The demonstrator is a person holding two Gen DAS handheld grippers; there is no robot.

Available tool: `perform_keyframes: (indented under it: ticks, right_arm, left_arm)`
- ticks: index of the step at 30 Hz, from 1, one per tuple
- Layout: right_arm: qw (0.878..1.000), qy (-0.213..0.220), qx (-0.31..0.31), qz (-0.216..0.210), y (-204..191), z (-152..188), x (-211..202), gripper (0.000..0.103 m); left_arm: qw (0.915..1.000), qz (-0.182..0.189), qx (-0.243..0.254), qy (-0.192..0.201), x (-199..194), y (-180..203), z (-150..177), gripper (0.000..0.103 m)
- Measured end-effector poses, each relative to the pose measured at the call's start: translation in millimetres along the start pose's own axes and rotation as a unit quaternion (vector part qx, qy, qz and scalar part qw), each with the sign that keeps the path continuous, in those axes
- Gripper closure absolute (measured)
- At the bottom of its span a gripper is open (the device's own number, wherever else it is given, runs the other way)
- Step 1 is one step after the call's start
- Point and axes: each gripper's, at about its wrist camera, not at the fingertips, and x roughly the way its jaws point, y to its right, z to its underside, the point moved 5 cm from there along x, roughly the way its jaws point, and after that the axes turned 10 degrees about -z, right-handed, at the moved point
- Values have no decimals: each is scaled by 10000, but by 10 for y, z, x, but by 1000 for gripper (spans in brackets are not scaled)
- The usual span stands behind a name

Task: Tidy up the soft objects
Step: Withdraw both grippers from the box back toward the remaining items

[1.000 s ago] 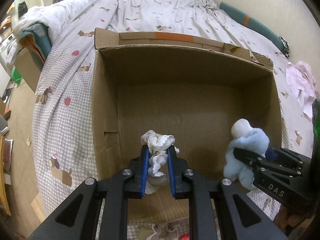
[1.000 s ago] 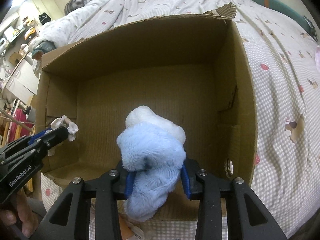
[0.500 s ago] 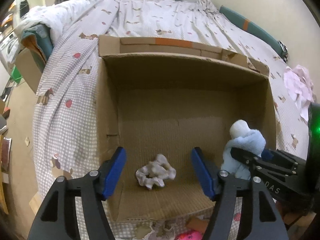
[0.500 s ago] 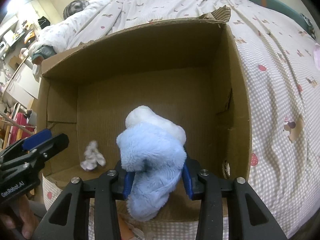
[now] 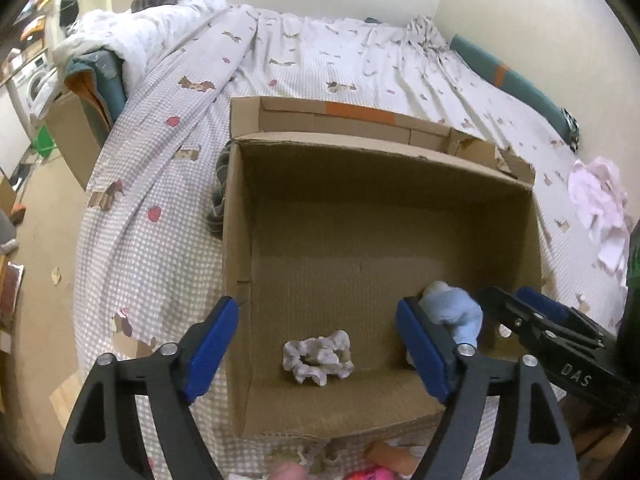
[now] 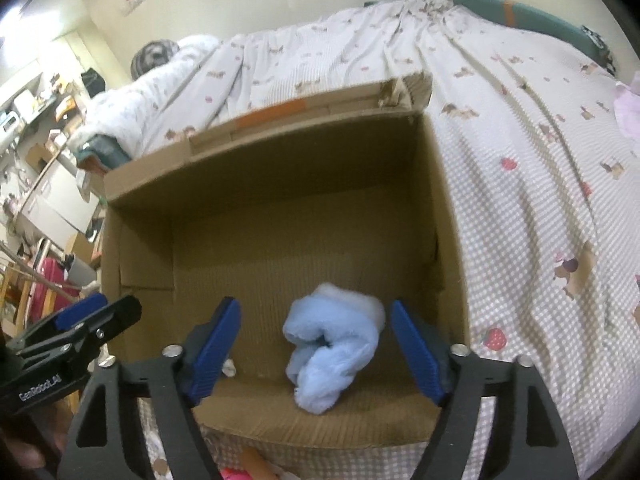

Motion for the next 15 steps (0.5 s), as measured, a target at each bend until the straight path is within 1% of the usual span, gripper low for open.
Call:
perform_keyframes:
  ticks: [1, 2, 4, 7, 11, 15]
  right_arm:
    - [10000, 66, 1, 2, 4, -8, -32, 1]
    - [9999, 134, 9, 0, 2, -19, -61, 0]
    - [9996, 292, 43, -26, 8, -38, -129, 0]
    - [9991, 407, 133, -42, 27, -51, -195, 0]
    - [9990, 391, 229, -21, 57, -22, -238, 0]
    - [9992, 369, 180, 2, 40, 42, -327, 0]
  left_arm:
    - [10000, -6, -29, 17, -26, -10, 0, 21]
    - [10000, -5, -39, 53, -57, -15, -7, 19]
    - [9999, -23, -62, 126, -114, -33, -12, 18]
    - [9998, -19, -96, 198, -197, -58, -19, 16]
    - [9994, -238, -55, 254, -248, -136, 8, 15]
    - [9991, -325, -70, 250, -307, -230, 56, 15]
